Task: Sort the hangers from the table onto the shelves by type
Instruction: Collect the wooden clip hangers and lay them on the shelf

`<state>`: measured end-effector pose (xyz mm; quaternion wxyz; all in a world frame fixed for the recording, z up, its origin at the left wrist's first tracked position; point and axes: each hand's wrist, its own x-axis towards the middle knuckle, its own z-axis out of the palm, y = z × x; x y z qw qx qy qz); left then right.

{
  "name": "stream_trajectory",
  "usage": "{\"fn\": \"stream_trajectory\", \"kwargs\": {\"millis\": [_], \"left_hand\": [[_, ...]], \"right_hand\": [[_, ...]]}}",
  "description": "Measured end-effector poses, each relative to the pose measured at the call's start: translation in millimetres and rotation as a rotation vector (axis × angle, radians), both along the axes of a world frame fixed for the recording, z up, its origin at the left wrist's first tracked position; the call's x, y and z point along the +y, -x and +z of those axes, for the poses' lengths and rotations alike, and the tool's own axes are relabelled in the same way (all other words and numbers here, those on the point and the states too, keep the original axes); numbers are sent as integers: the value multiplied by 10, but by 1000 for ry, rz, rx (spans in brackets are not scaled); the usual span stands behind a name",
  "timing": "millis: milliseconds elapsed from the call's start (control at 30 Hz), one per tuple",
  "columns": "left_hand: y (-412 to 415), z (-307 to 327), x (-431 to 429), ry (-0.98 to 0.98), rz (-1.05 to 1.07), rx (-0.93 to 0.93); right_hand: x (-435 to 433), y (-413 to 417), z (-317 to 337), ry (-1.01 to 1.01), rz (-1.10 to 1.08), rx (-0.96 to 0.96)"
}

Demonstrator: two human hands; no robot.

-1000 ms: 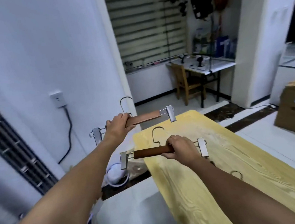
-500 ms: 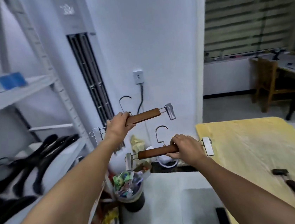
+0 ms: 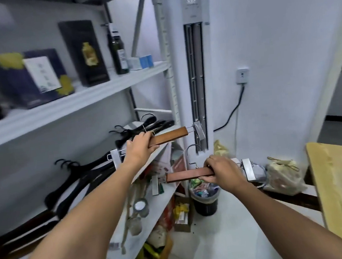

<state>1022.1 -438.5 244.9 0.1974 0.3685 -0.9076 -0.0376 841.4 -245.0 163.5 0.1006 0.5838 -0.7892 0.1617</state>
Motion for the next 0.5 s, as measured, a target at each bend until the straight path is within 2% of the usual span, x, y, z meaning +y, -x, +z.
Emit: {"fn": "stream_trajectory", "kwargs": {"millis": [500], "left_hand": [[-2864, -39, -93, -110, 416, 14]], "right_hand": [[-983, -2380, -31, -53, 492, 77]]}}
